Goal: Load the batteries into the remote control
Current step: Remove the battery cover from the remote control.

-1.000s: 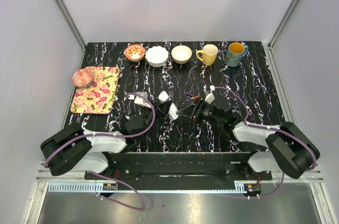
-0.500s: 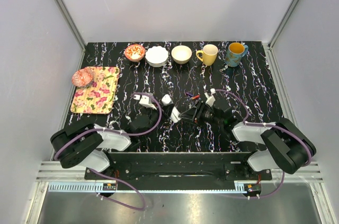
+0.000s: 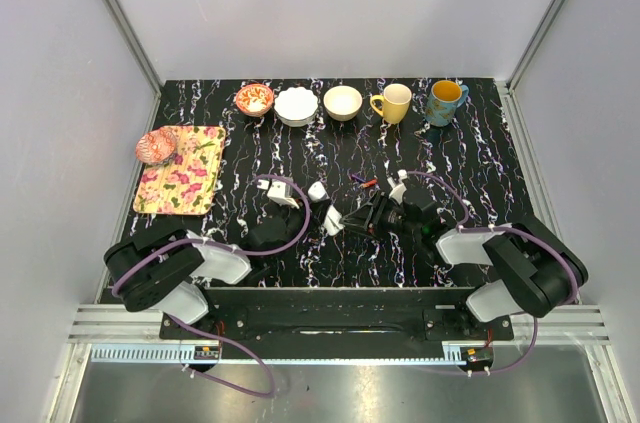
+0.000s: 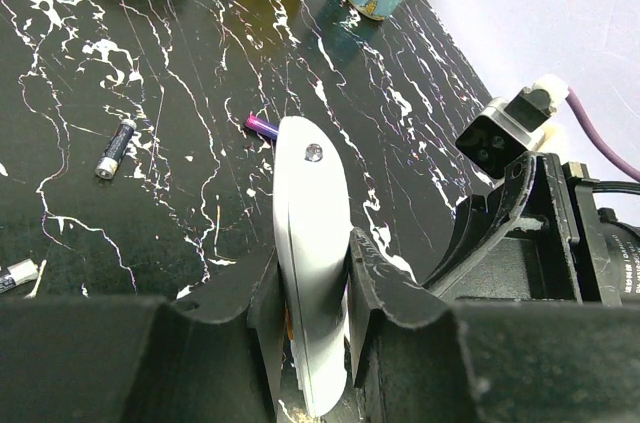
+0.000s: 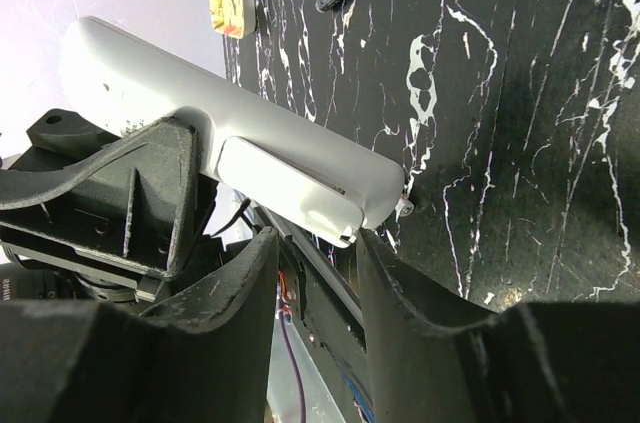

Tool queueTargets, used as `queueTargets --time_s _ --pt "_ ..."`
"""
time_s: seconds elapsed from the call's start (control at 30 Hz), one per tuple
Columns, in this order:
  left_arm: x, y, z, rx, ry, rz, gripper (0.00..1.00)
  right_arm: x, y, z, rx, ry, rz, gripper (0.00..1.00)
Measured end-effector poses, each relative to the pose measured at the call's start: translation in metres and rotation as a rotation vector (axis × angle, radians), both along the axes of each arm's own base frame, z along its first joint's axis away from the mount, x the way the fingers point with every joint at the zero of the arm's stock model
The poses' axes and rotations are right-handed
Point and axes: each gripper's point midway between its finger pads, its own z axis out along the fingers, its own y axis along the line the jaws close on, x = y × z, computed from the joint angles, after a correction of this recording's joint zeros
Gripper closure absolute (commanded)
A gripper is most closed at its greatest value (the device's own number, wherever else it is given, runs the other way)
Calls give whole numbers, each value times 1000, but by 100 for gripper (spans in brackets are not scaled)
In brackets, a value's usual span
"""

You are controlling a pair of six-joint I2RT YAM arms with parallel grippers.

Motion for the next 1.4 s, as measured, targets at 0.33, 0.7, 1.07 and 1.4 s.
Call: queueTargets --time_s 0.33,0.7,1.07,1.4 --pt "1 0 -2 2 1 1 100 -2 -1 -8 -14 7 9 57" --pt "1 -1 -12 17 13 1 100 -4 -4 -22 -40 38 8 56" --pt "2 -1 -22 38 27 5 100 -3 -8 -34 -65 53 4 57" --pt "1 8 20 3 -17 25 100 4 -14 5 -144 -72 22 37"
